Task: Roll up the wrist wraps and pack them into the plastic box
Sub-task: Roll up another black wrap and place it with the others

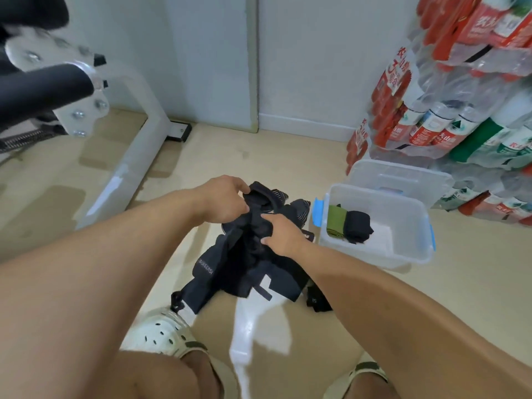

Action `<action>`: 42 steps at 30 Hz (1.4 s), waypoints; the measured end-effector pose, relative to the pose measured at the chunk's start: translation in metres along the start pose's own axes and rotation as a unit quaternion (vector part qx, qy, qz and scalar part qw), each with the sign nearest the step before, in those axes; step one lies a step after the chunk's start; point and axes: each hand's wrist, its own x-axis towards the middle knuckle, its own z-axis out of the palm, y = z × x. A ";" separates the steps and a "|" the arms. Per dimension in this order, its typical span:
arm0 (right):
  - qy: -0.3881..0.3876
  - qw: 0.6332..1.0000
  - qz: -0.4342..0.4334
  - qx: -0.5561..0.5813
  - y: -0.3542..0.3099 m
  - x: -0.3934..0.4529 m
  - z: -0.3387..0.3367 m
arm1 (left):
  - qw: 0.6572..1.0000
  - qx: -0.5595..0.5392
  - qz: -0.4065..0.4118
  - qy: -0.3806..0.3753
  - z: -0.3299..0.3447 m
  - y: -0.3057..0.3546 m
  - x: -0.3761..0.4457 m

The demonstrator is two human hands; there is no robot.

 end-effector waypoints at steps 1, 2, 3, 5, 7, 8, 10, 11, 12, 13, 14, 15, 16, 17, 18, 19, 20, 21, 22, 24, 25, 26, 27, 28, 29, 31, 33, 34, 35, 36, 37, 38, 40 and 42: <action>-0.018 0.999 0.001 -0.026 -0.001 0.003 0.005 | 1.000 -0.008 -0.007 0.002 -0.003 -0.007 -0.001; -0.035 0.998 0.006 -0.056 -0.001 0.005 0.008 | 1.000 -0.017 -0.013 0.003 -0.006 -0.013 -0.002; -0.048 0.995 0.011 -0.090 0.000 0.007 0.010 | 1.000 -0.023 -0.017 0.004 -0.008 -0.019 -0.003; -0.052 0.986 0.020 -0.156 0.002 0.006 0.014 | 0.999 -0.032 -0.023 0.003 -0.012 -0.027 -0.004; -0.026 0.978 0.040 -0.204 0.004 0.003 0.019 | 0.999 -0.038 -0.025 0.001 -0.014 -0.032 -0.004; -0.016 0.973 0.058 -0.221 0.005 0.002 0.022 | 0.999 -0.041 -0.026 0.000 -0.015 -0.033 -0.005; -0.013 0.966 0.093 -0.241 0.009 -0.002 0.024 | 0.999 -0.047 -0.025 -0.005 -0.016 -0.035 -0.005; -0.011 0.964 0.101 -0.246 0.010 -0.003 0.024 | 0.998 -0.049 -0.025 -0.008 -0.017 -0.035 -0.004; 0.002 0.963 0.099 -0.249 0.010 -0.006 0.022 | 0.998 -0.049 -0.023 -0.010 -0.017 -0.034 -0.004; 0.027 0.964 0.089 -0.250 0.009 -0.008 0.017 | 0.998 -0.050 -0.021 -0.011 -0.017 -0.033 -0.004; 0.061 0.963 0.072 -0.253 0.007 -0.009 0.012 | 0.999 -0.050 -0.018 -0.011 -0.018 -0.031 -0.005; 0.098 0.961 0.051 -0.255 0.003 -0.010 0.005 | 0.999 -0.051 -0.015 -0.010 -0.019 -0.029 -0.005; 0.131 0.959 0.025 -0.250 -0.001 -0.009 -0.005 | 0.999 -0.052 -0.010 -0.006 -0.020 -0.026 -0.006; 0.156 0.960 -0.006 -0.234 -0.008 -0.009 -0.017 | 0.999 -0.054 -0.005 -0.001 -0.021 -0.023 -0.007; 0.169 0.961 -0.043 -0.213 -0.015 -0.008 -0.033 | 0.998 -0.057 0.000 0.009 -0.024 -0.021 -0.008; 0.171 0.962 -0.079 -0.200 -0.023 -0.007 -0.049 | 0.998 -0.063 0.003 0.022 -0.027 -0.019 -0.010; 0.162 0.959 -0.110 -0.204 -0.034 -0.009 -0.069 | 0.997 -0.073 0.007 0.037 -0.030 -0.017 -0.013; 0.145 0.956 -0.139 -0.216 -0.043 -0.007 -0.088 | 0.995 -0.088 0.011 0.053 -0.035 -0.016 -0.015; 0.119 0.953 -0.163 -0.226 -0.054 -0.010 -0.107 | 0.992 -0.106 0.016 0.069 -0.039 -0.015 -0.016; 0.060 0.953 -0.208 -0.213 -0.079 -0.023 -0.143 | 0.985 -0.137 0.035 0.096 -0.045 -0.011 -0.025; 0.036 0.951 -0.231 -0.202 -0.091 -0.033 -0.157 | 0.983 -0.143 0.047 0.104 -0.048 -0.009 -0.029; 0.019 0.947 -0.252 -0.198 -0.104 -0.045 -0.171 | 0.982 -0.143 0.058 0.108 -0.050 -0.006 -0.034; 0.002 0.943 -0.271 -0.194 -0.115 -0.056 -0.183 | 0.982 -0.141 0.067 0.109 -0.052 -0.003 -0.040; -0.014 0.940 -0.283 -0.191 -0.125 -0.068 -0.193 | 0.982 -0.135 0.078 0.107 -0.053 0.001 -0.045; -0.028 0.939 -0.290 -0.185 -0.134 -0.079 -0.201 | 0.983 -0.126 0.091 0.101 -0.053 0.004 -0.051; -0.051 0.945 -0.282 -0.160 -0.145 -0.098 -0.212 | 0.983 -0.106 0.124 0.084 -0.053 0.011 -0.060; -0.062 0.954 -0.262 -0.131 -0.152 -0.112 -0.217 | 0.982 -0.091 0.150 0.071 -0.052 0.016 -0.066; -0.063 0.958 -0.255 -0.116 -0.153 -0.117 -0.217 | 0.982 -0.082 0.155 0.072 -0.052 0.018 -0.067; -0.065 0.961 -0.250 -0.103 -0.154 -0.120 -0.217 | 0.982 -0.073 0.155 0.074 -0.052 0.019 -0.067; -0.068 0.963 -0.245 -0.094 -0.154 -0.123 -0.217 | 0.983 -0.068 0.152 0.073 -0.051 0.019 -0.067; -0.075 0.964 -0.240 -0.084 -0.153 -0.124 -0.218 | 0.985 -0.066 0.146 0.069 -0.050 0.020 -0.067; -0.081 0.966 -0.235 -0.073 -0.151 -0.126 -0.219 | 0.986 -0.064 0.140 0.060 -0.050 0.020 -0.068; -0.096 0.970 -0.219 -0.050 -0.147 -0.127 -0.218 | 0.989 -0.047 0.137 0.037 -0.048 0.020 -0.070; -0.115 0.973 -0.201 -0.017 -0.144 -0.128 -0.215 | 0.989 -0.035 0.142 0.022 -0.048 0.021 -0.072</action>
